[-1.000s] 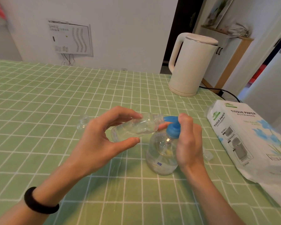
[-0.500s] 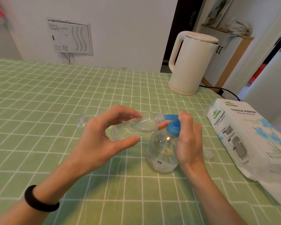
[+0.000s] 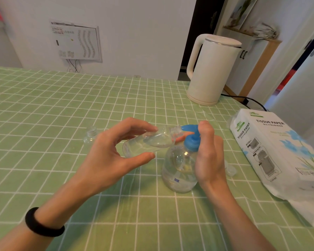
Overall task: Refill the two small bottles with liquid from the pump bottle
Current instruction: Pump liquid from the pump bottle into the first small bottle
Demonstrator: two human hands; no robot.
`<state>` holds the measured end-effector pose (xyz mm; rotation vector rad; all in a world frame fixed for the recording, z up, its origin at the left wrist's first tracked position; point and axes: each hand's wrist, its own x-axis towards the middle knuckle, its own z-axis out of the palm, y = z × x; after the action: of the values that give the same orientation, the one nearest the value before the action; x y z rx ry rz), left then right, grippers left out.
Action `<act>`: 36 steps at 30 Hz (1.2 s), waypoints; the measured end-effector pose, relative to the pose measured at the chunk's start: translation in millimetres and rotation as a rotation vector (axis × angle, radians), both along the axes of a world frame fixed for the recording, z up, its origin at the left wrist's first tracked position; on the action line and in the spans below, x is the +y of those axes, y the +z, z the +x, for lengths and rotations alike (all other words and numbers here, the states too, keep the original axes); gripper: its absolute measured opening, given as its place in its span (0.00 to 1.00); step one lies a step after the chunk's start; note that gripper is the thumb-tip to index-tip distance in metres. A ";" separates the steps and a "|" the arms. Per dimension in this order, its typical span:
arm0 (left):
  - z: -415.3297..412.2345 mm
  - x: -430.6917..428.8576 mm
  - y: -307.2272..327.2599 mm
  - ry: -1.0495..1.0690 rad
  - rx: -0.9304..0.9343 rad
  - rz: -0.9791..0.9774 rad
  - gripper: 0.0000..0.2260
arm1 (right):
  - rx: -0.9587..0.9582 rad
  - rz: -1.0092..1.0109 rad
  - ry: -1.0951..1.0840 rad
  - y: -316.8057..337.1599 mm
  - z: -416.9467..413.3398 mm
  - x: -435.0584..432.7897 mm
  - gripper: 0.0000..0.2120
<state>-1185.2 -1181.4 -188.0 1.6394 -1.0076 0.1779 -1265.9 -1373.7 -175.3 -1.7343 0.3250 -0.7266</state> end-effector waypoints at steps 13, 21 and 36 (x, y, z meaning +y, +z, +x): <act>-0.3 0.1 -0.2 -0.006 -0.003 -0.004 0.21 | 0.028 0.007 -0.014 -1.6 -0.9 1.0 0.34; -0.6 2.2 1.8 -0.002 -0.003 -0.004 0.21 | 0.007 -0.009 0.011 -1.4 0.9 -1.3 0.34; -1.4 1.7 2.8 -0.002 0.004 -0.011 0.21 | 0.000 0.005 0.008 0.2 -0.1 0.3 0.35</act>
<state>-1186.6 -1179.8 -185.1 1.6274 -1.0036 0.1780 -1266.0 -1373.4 -175.0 -1.7299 0.3201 -0.7193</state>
